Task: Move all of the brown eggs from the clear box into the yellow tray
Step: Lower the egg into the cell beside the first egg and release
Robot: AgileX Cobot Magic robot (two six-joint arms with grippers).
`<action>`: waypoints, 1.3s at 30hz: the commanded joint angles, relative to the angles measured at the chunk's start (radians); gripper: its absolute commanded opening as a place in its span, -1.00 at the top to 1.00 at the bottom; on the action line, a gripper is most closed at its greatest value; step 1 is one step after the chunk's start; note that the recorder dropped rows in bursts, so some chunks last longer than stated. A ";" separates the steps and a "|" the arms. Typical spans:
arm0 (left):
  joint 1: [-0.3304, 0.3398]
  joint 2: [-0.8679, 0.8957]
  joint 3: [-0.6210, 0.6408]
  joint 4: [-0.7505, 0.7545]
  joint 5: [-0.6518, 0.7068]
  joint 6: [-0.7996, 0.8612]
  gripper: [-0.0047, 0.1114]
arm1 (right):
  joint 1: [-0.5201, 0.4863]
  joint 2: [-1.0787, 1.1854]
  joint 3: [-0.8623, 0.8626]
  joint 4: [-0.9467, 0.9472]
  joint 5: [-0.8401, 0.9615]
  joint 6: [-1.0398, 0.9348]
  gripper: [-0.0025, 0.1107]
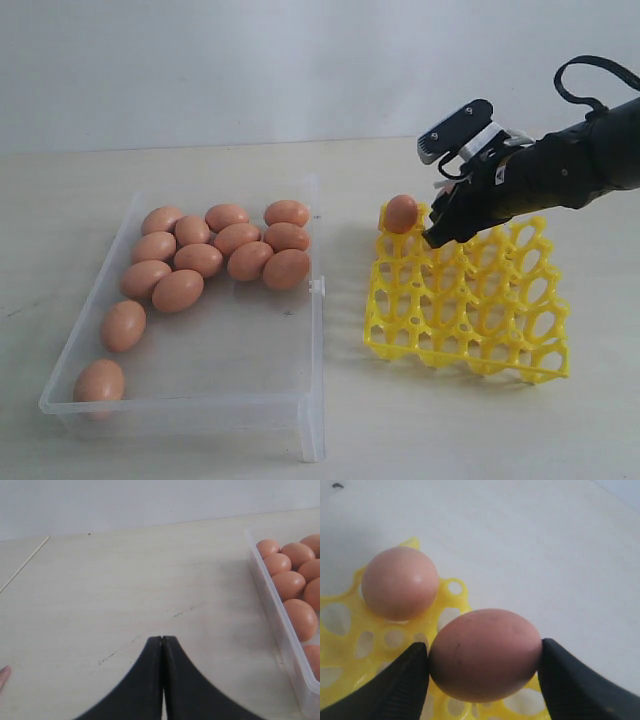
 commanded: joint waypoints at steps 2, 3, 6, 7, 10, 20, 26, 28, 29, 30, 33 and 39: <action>-0.006 -0.006 -0.004 -0.008 -0.001 -0.002 0.92 | -0.004 0.018 -0.006 -0.006 -0.026 -0.005 0.96; -0.006 -0.006 -0.004 -0.008 -0.001 -0.002 0.92 | -0.004 0.018 -0.006 -0.006 -0.028 -0.005 0.96; -0.006 -0.006 -0.004 -0.008 -0.001 -0.002 0.92 | -0.004 0.018 -0.006 -0.006 -0.028 -0.005 0.96; -0.006 -0.006 -0.004 -0.008 -0.001 -0.002 0.92 | -0.004 0.018 -0.006 -0.006 -0.039 -0.005 0.96; -0.006 -0.006 -0.004 -0.008 -0.001 -0.002 0.92 | -0.004 0.018 -0.006 -0.006 -0.043 -0.003 0.96; -0.006 -0.006 -0.004 -0.008 -0.001 -0.002 0.92 | -0.004 0.018 -0.006 -0.006 -0.051 0.048 0.29; -0.006 -0.006 -0.004 -0.008 -0.001 -0.002 0.92 | -0.004 0.018 -0.006 -0.006 -0.059 0.066 -0.04; -0.006 -0.006 -0.004 -0.008 -0.001 -0.002 0.92 | -0.004 0.018 -0.006 -0.006 -0.059 0.066 -0.04; -0.006 -0.006 -0.004 -0.008 -0.001 -0.002 0.92 | -0.004 0.018 -0.006 -0.006 -0.059 0.066 -0.04; -0.006 -0.006 -0.004 -0.008 -0.001 -0.002 0.92 | -0.004 0.018 -0.006 -0.006 -0.059 0.066 -0.04; -0.006 -0.006 -0.004 -0.008 -0.001 -0.002 0.92 | -0.004 0.018 -0.006 -0.006 -0.059 0.086 -0.04; -0.006 -0.006 -0.004 -0.008 -0.001 -0.002 0.92 | -0.004 0.018 -0.006 -0.006 -0.051 0.177 -0.04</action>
